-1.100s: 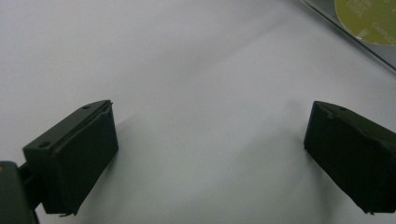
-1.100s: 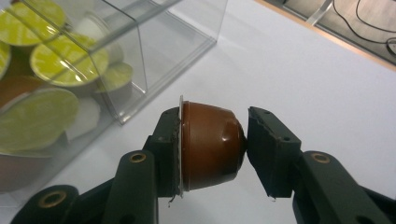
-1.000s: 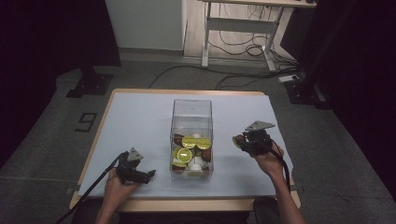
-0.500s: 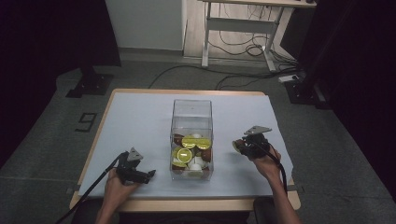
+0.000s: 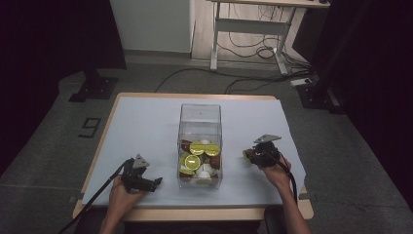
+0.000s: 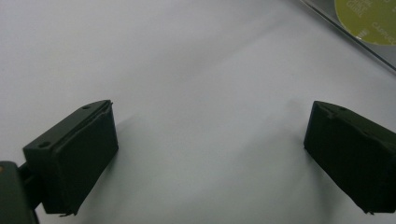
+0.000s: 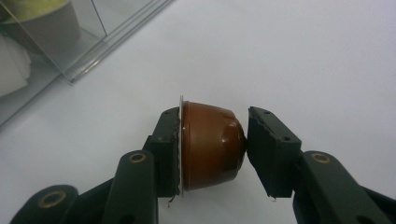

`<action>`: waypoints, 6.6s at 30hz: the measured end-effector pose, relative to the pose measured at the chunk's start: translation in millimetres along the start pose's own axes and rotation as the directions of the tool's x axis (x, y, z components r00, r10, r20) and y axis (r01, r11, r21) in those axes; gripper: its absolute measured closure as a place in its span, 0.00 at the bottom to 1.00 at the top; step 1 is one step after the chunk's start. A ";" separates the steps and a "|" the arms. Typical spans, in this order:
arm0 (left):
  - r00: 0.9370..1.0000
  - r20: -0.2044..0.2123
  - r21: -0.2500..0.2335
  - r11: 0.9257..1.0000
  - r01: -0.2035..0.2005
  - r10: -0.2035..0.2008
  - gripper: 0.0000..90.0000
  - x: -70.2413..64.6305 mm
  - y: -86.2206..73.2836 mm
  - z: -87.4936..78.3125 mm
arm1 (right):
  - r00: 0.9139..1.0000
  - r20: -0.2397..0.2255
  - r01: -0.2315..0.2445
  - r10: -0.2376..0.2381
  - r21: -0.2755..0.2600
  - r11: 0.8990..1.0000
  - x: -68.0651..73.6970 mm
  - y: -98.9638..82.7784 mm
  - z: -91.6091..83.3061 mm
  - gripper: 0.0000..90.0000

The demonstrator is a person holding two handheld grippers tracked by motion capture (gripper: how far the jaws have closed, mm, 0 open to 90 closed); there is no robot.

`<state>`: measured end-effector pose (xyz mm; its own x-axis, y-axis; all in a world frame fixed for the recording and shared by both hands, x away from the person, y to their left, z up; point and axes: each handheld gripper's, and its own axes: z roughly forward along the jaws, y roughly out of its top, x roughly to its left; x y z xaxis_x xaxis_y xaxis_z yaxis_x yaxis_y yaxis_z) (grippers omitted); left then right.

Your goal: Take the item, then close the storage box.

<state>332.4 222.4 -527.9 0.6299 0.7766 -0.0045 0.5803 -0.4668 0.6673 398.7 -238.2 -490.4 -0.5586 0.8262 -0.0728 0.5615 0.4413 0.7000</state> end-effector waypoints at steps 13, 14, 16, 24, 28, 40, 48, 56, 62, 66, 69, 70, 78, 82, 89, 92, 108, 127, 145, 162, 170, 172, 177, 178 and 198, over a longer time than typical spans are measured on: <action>1.000 0.001 0.000 1.000 0.000 0.000 0.02 0.1 0.0 0.0 | 0.998 -0.006 -0.058 0.058 0.017 0.998 -10.6 -6.5 7.0 0.62; 1.000 0.001 0.000 1.000 0.000 0.000 0.02 0.1 0.0 0.0 | 0.998 -0.009 -0.062 0.063 0.015 0.998 -11.1 -6.9 7.1 0.62; 1.000 0.001 0.000 1.000 0.000 0.000 0.02 0.1 0.0 0.0 | 0.998 -0.006 -0.059 0.059 0.015 0.998 -10.6 -6.9 6.9 0.62; 1.000 0.001 0.000 1.000 0.000 0.000 0.02 0.1 0.0 0.0 | 0.999 -0.002 -0.052 0.052 0.020 0.998 -9.8 -6.3 6.5 0.61; 1.000 0.001 0.000 1.000 0.000 0.000 0.02 0.1 0.0 0.0 | 0.999 0.002 -0.035 0.035 0.024 0.999 -8.4 -5.3 5.9 0.50; 1.000 0.001 0.001 1.000 -0.001 0.001 0.02 0.1 0.0 -0.1 | 1.000 0.010 -0.008 0.008 -0.022 1.000 -3.3 -1.6 -7.5 0.25; 1.000 0.000 0.000 1.000 0.000 0.000 0.02 0.0 0.0 0.0 | 1.000 0.024 -0.003 0.004 -0.027 1.000 -1.0 -5.4 -20.0 0.22; 1.000 0.000 0.001 1.000 -0.001 0.001 0.02 0.1 0.0 -0.1 | 0.999 0.040 -0.019 0.020 -0.027 0.999 -1.5 -16.3 -26.4 0.21; 1.000 0.000 0.001 1.000 -0.001 0.001 0.02 0.1 0.0 -0.1 | 0.999 0.038 -0.036 0.037 -0.032 0.999 -0.6 -27.0 -28.1 0.20; 1.000 0.000 0.001 1.000 -0.001 0.001 0.02 0.0 0.0 -0.1 | 0.998 0.029 -0.046 0.046 -0.013 0.999 0.1 -34.3 -25.8 0.16; 1.000 0.000 0.001 1.000 -0.002 0.002 0.02 0.0 0.0 -0.1 | 0.998 0.021 -0.055 0.055 0.003 0.998 1.6 -39.6 -22.9 0.15; 1.000 0.000 0.001 1.000 -0.002 0.002 0.02 0.0 0.0 -0.1 | 0.998 0.020 -0.056 0.056 0.003 0.998 2.0 -40.7 -22.0 0.15; 1.000 0.000 0.000 1.000 -0.001 0.001 0.02 -0.1 -0.1 -0.1 | 0.997 0.044 -0.070 0.069 0.024 0.997 5.8 -51.5 -12.9 0.06; 1.000 0.000 0.000 1.000 -0.002 0.002 0.02 -0.1 -0.1 -0.1 | 0.996 0.044 -0.074 0.073 0.029 0.997 7.1 -57.9 -7.3 0.05; 1.000 -0.001 0.000 1.000 -0.002 0.002 0.02 -0.1 -0.1 -0.2 | 0.995 0.036 -0.096 0.095 0.007 0.995 5.8 -63.6 -4.2 0.01; 1.000 -0.001 0.000 1.000 -0.002 0.002 0.02 -0.2 -0.1 -0.1 | 0.992 0.024 -0.122 0.123 -0.019 0.992 3.4 -68.2 -2.8 0.00; 1.000 -0.001 0.000 1.000 -0.003 0.003 0.02 -0.2 -0.1 -0.2 | 0.992 0.024 -0.125 0.126 -0.024 0.992 3.3 -69.3 -2.6 0.00; 1.000 0.006 0.000 1.000 -0.005 0.005 0.02 0.2 0.1 -0.6 | 0.994 0.044 -0.102 0.102 -0.019 0.995 6.9 -66.7 -4.6 0.01; 0.998 0.051 -0.088 0.996 -0.030 0.035 0.11 -9.2 -4.3 -26.5 | 0.996 -0.016 -0.088 0.087 -0.054 0.995 16.5 -63.9 -26.8 0.12; 0.983 0.170 -0.223 0.975 -0.024 0.063 0.20 -28.9 -0.3 -52.6 | 0.997 -0.073 -0.037 0.032 -0.075 0.996 38.6 -58.3 -46.7 0.15; 0.978 0.183 -0.235 0.970 -0.059 0.103 0.24 -39.1 7.0 -54.4 | 0.993 -0.115 -0.017 0.006 -0.098 0.995 47.9 -52.0 -53.5 0.21; 0.975 0.194 -0.240 0.969 -0.057 0.106 0.24 -40.1 8.7 -54.0 | 0.993 -0.121 -0.010 -0.002 -0.104 0.995 49.3 -50.5 -54.8 0.23; 0.972 0.203 -0.245 0.967 -0.069 0.121 0.25 -44.7 13.4 -52.7 | 0.989 -0.147 0.012 -0.027 -0.106 0.994 55.3 -46.3 -55.8 0.27; 0.971 0.203 -0.245 0.967 -0.073 0.125 0.25 -45.9 14.4 -52.4 | 0.988 -0.151 0.019 -0.035 -0.106 0.994 56.9 -45.4 -55.9 0.27; 0.965 0.216 -0.249 0.964 -0.096 0.152 0.25 -56.8 27.4 -44.1 | 0.965 -0.237 0.076 -0.112 -0.157 0.985 84.2 -22.5 -55.1 0.24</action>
<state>289.7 184.2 -476.5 0.8072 0.5869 -0.0637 0.3701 -0.4191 0.8291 305.3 -197.9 -473.1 -0.7467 0.6649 0.0195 0.4147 0.4424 0.7952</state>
